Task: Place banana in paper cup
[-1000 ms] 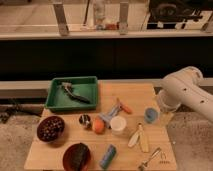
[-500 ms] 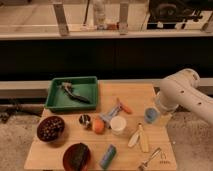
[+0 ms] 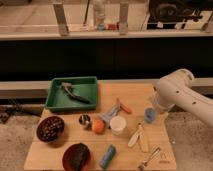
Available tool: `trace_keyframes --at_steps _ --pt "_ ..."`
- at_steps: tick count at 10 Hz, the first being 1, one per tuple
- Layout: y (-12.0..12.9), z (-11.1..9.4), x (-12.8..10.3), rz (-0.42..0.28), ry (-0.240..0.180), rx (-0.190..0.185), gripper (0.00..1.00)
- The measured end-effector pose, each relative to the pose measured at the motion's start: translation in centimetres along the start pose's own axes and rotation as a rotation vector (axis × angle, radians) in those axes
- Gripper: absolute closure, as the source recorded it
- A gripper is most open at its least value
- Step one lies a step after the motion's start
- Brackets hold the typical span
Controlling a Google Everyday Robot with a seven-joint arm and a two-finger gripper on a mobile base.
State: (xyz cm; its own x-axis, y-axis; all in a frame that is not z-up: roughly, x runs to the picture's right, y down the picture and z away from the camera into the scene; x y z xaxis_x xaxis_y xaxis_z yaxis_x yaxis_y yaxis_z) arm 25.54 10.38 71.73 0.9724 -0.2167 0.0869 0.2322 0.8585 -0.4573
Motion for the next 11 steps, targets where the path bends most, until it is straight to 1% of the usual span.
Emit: trace_keyframes --at_steps 2,3,4,5,6,8,10,11 --pt "-0.1 0.4 -0.2 -0.025 -0.005 0.002 0.20" --pt "-0.2 0.6 -0.7 -0.039 -0.009 0.003 0.20" --pt "-0.7 0.7 -1.0 -0.047 -0.010 0.008 0.20" --pt "-1.2 1.1 -0.8 -0.055 -0.012 0.009 0.20" --pt "-1.8 1.5 -1.0 -0.075 -0.014 0.011 0.20" --pt "-1.7 1.9 -1.1 -0.095 -0.017 0.011 0.20" --pt "-1.5 2.4 -1.9 -0.118 -0.030 0.011 0.20" --pt "-1.7 3.1 -1.9 -0.126 -0.034 0.012 0.20"
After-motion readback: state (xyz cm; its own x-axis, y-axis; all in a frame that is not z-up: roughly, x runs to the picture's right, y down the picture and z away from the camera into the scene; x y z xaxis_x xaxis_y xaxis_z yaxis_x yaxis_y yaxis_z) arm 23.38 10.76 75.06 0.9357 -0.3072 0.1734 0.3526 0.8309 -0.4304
